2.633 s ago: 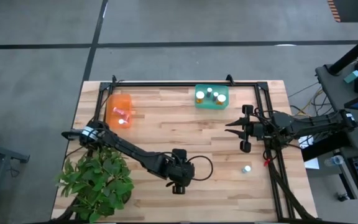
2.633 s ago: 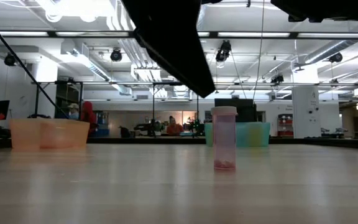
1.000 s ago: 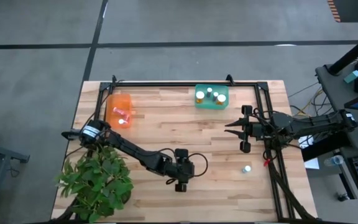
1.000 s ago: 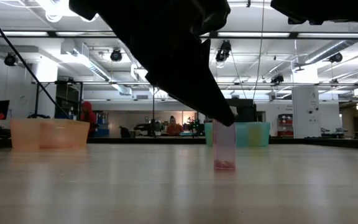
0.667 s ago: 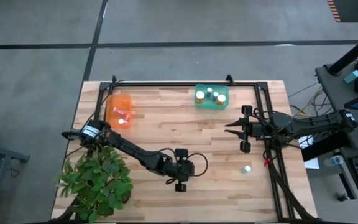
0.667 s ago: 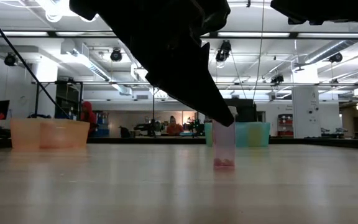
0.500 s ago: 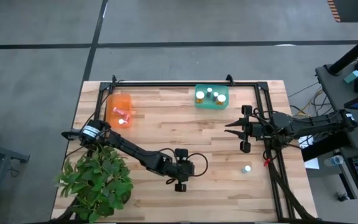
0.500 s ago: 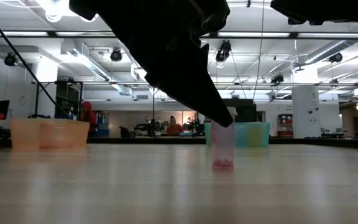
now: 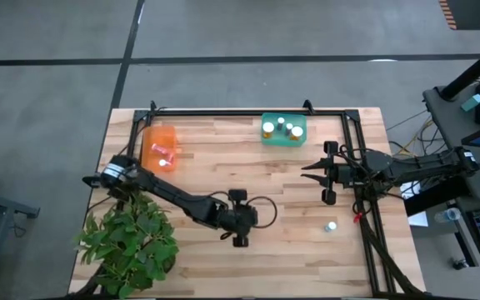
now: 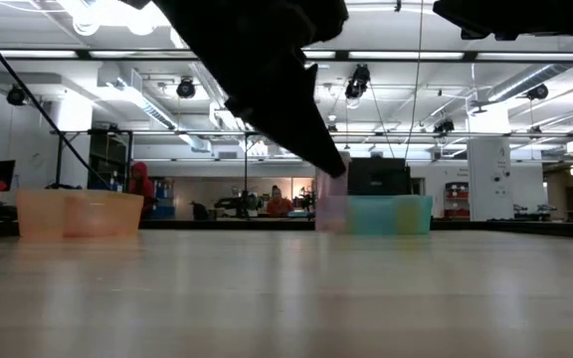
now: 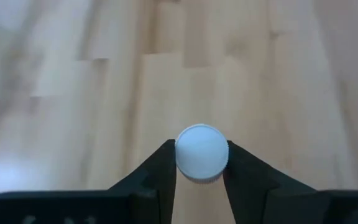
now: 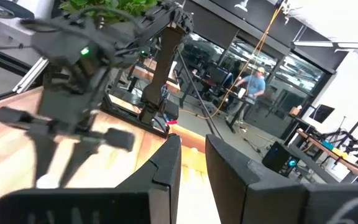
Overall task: Pick and place medicine bottles into bin by pill shape (circle, oval)
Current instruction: Put the pink tablet bottle into the orange bin
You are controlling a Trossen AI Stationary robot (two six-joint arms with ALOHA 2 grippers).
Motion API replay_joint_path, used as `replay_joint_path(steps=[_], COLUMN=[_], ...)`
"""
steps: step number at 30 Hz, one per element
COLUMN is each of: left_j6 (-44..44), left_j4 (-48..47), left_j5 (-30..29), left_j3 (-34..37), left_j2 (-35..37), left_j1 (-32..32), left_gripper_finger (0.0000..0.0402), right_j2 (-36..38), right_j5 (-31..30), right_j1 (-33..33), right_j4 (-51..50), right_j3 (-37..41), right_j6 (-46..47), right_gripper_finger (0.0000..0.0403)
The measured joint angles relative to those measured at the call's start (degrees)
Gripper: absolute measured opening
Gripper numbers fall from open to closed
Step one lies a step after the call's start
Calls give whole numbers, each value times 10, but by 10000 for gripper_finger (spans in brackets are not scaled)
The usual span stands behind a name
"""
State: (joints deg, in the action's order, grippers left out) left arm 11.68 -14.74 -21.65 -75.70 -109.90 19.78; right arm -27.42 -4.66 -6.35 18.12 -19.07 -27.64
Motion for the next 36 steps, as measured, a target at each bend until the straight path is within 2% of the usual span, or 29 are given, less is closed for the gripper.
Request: replay_joint_path(steps=[4,7,16,22,30,36], left_j6=[1,2,44,102,222,283], left_j4=[-35,-84,-198,-209,-207,-208], left_j5=[-18,-53,-122,-185,-202,-226], left_j3=[1,1,28,104,239,317], left_j2=[37,66,137,224,371,441], left_j1=[-20,-41,-142,-214,-309,-355], left_gripper_finger=[93,93,93,93,93,93], right_j2=[0,0,-1,-1,-1,-1], right_j5=[0,-1,-9,-17,-52,-52], right_j1=[0,0,0,1,2,2], right_j4=[-2,-4,-4,-9,-12,-12], right_j3=[0,0,0,0,0,0], right_j6=[-1,-4,-5,-8,-9,-7], right_gripper_finger=[63,63,63,63,63,63])
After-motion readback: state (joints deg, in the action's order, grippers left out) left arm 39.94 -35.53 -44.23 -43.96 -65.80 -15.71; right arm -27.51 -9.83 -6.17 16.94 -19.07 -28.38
